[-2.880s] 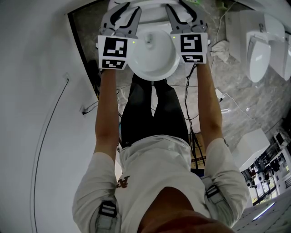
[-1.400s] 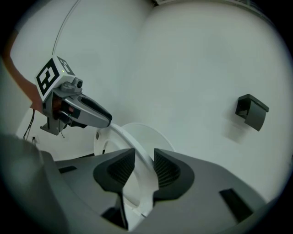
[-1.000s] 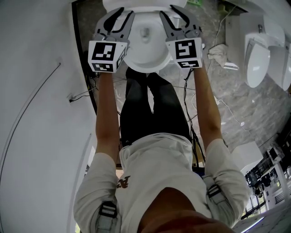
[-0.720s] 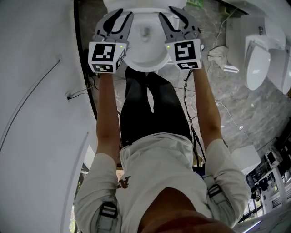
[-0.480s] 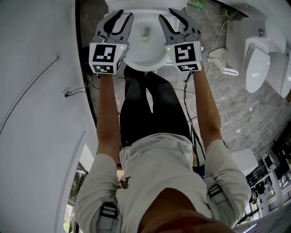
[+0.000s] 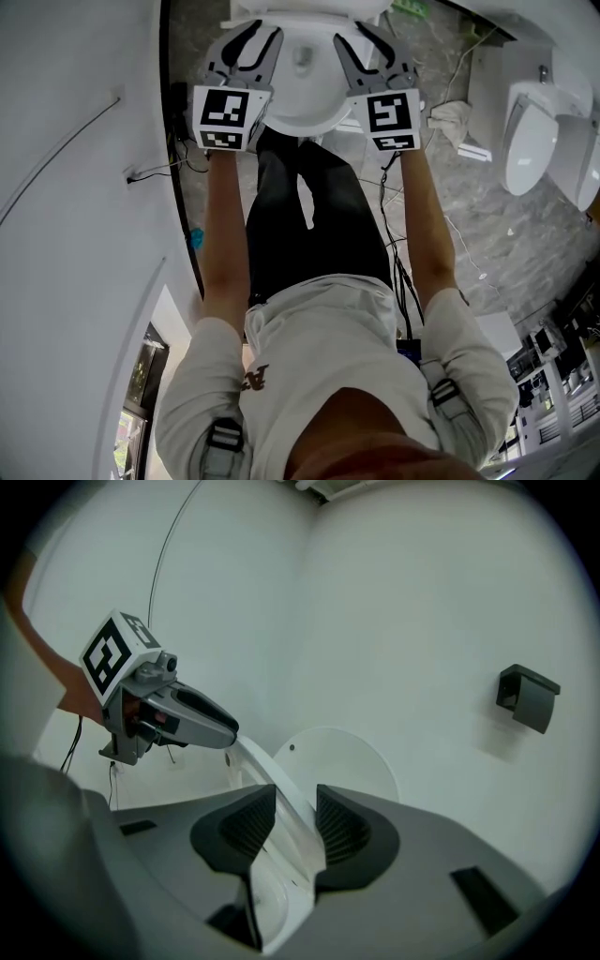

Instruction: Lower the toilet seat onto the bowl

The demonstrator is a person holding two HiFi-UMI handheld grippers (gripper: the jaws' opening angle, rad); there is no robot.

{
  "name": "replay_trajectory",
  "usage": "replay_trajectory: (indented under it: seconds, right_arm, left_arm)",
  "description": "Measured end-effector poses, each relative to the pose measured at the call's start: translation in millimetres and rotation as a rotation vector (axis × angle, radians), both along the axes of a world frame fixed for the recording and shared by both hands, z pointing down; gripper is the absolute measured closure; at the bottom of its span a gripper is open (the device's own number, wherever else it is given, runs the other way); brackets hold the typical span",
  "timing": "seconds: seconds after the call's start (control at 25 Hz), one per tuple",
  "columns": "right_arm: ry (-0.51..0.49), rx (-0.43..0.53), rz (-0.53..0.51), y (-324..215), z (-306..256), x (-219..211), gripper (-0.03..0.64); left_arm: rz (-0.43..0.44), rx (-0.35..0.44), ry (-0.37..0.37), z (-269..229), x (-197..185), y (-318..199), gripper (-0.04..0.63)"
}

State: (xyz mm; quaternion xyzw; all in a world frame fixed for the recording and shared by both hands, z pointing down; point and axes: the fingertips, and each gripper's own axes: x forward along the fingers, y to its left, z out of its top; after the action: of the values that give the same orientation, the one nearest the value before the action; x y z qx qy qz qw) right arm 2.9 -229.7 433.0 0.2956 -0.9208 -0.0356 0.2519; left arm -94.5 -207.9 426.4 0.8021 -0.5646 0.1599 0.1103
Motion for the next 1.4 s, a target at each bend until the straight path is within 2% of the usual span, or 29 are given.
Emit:
replay_trajectory:
  seconds: [0.64,1.4]
  right_arm:
    - [0.02,-0.047,0.019,39,12,4,0.456]
    - [0.077,-0.08,0.116,70,27,9,0.445]
  left_arm:
    - [0.032,-0.058,-0.008,13,6,39,0.477]
    - [0.125,-0.075,0.022,27,7,70,0.477]
